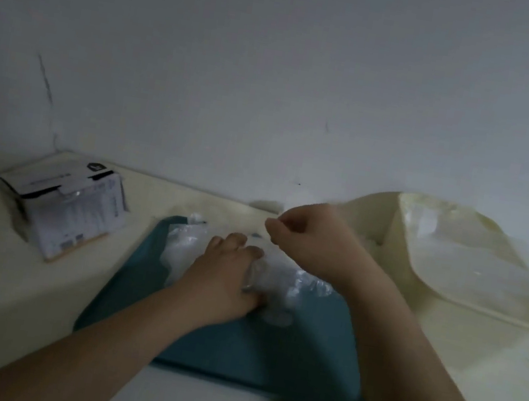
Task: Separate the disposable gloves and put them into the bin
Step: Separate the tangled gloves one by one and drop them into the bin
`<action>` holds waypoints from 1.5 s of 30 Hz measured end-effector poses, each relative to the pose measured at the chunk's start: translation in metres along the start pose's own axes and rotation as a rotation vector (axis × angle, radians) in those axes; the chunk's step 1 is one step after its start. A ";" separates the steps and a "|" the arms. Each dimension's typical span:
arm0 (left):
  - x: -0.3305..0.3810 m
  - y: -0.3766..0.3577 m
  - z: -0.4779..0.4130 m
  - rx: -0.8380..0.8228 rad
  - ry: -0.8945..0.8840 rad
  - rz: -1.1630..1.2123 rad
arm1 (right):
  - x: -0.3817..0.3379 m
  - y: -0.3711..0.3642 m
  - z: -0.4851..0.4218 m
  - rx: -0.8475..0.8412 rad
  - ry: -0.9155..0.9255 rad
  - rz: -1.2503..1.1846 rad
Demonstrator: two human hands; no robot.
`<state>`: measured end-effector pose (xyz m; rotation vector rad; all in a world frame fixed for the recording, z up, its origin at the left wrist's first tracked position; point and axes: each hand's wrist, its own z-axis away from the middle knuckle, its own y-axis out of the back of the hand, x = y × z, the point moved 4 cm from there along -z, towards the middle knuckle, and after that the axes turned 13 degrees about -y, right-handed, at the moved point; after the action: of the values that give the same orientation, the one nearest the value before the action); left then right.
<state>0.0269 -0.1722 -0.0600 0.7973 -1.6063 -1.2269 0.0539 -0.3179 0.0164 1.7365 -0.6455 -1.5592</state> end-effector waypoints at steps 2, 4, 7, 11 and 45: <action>0.000 0.008 -0.007 0.064 0.126 -0.025 | 0.004 -0.012 -0.001 0.069 -0.034 -0.179; -0.005 0.016 -0.015 0.150 0.246 0.005 | 0.008 -0.018 -0.003 0.095 -0.052 -0.244; -0.015 0.004 -0.029 0.229 0.118 0.330 | 0.014 -0.016 -0.010 0.111 -0.058 -0.302; -0.022 0.007 -0.035 0.299 0.031 0.460 | 0.023 -0.012 -0.017 0.147 -0.059 -0.316; -0.014 0.048 -0.021 0.336 0.038 1.360 | 0.022 -0.005 -0.015 0.140 -0.262 -1.080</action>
<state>0.0538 -0.1531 -0.0165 -0.1842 -1.7695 0.0372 0.0712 -0.3294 -0.0007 2.1448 0.1616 -2.5210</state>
